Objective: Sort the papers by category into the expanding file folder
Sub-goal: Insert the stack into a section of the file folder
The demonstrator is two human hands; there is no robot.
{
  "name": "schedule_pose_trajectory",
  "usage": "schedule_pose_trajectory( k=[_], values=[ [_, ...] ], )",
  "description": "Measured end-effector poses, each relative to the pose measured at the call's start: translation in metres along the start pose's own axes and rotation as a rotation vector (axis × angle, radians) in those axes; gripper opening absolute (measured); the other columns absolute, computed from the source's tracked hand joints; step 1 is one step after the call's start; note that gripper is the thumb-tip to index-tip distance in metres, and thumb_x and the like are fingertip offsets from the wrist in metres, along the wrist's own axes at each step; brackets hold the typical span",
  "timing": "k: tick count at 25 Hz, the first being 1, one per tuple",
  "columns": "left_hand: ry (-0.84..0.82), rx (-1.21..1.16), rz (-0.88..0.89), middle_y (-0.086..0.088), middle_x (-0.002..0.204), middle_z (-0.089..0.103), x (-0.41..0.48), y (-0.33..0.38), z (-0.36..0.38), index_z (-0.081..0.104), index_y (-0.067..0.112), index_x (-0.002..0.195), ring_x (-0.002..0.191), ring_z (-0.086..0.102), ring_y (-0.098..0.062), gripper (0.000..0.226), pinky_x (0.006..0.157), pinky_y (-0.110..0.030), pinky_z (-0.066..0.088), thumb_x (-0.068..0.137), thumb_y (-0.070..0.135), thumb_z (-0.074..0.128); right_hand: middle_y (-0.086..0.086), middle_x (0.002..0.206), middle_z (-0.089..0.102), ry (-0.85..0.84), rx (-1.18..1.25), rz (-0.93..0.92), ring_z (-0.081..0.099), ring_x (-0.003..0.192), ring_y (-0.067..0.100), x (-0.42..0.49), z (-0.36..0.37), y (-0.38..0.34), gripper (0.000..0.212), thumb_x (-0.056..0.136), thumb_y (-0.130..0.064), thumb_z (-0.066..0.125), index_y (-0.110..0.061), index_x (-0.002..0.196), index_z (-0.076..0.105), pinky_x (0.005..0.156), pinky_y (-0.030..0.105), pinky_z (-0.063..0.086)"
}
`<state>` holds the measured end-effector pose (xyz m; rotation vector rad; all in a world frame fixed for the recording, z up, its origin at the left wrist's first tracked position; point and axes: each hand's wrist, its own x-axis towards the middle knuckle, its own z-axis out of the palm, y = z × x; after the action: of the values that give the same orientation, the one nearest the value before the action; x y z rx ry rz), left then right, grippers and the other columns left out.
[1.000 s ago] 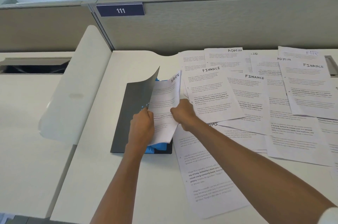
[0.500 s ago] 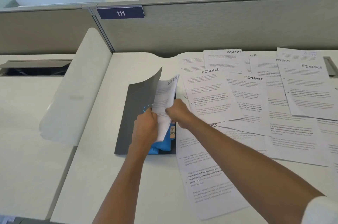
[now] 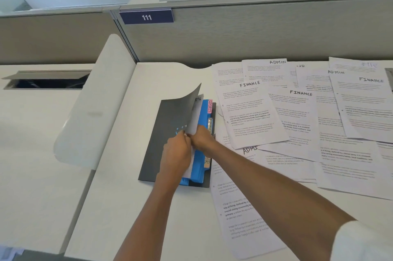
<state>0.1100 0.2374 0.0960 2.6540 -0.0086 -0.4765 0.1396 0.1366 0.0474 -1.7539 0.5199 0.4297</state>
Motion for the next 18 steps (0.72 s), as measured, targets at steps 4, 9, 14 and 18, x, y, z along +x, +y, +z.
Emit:
schedule_pose_trajectory(
  k=[4, 9, 14, 18],
  values=[
    [0.027, -0.036, -0.047, -0.014, 0.12, 0.07, 0.006, 0.001, 0.004, 0.058, 0.008, 0.124, 0.096, 0.072, -0.033, 0.039, 0.09, -0.048, 0.062, 0.114, 0.031, 0.029, 0.006, 0.106, 0.061, 0.275, -0.103, -0.08, 0.059, 0.098, 0.022, -0.008, 0.01, 0.014, 0.019, 0.099, -0.024, 0.06, -0.008, 0.109, 0.057, 0.083, 0.035, 0.053],
    [0.011, 0.003, -0.051, -0.014, 0.118, 0.071, 0.005, 0.006, 0.003, 0.058, 0.008, 0.124, 0.095, 0.069, -0.026, 0.037, 0.091, -0.039, 0.058, 0.114, 0.032, 0.031, -0.001, 0.077, 0.048, 0.279, -0.065, -0.083, 0.046, 0.074, 0.013, -0.001, 0.018, 0.024, 0.032, 0.101, -0.005, 0.047, -0.018, 0.073, 0.041, 0.055, 0.011, 0.042],
    [-0.053, 0.14, -0.086, -0.011, 0.133, 0.066, 0.009, 0.003, 0.002, 0.052, 0.01, 0.138, 0.112, 0.071, -0.031, 0.035, 0.097, -0.041, 0.058, 0.111, 0.033, 0.049, 0.004, 0.112, 0.057, 0.24, -0.058, -0.106, 0.053, 0.101, 0.017, -0.002, 0.017, 0.03, 0.013, 0.1, -0.011, 0.06, -0.015, 0.106, 0.05, 0.086, 0.029, 0.05],
    [-0.064, 0.194, -0.058, -0.013, 0.13, 0.067, 0.017, 0.0, 0.024, 0.052, 0.008, 0.135, 0.111, 0.071, -0.033, 0.032, 0.095, -0.043, 0.06, 0.112, 0.028, 0.045, 0.006, 0.11, 0.061, 0.291, -0.195, -0.181, 0.059, 0.1, 0.02, -0.001, 0.019, 0.049, 0.015, 0.096, -0.007, 0.058, -0.012, 0.109, 0.052, 0.085, 0.031, 0.054]
  ],
)
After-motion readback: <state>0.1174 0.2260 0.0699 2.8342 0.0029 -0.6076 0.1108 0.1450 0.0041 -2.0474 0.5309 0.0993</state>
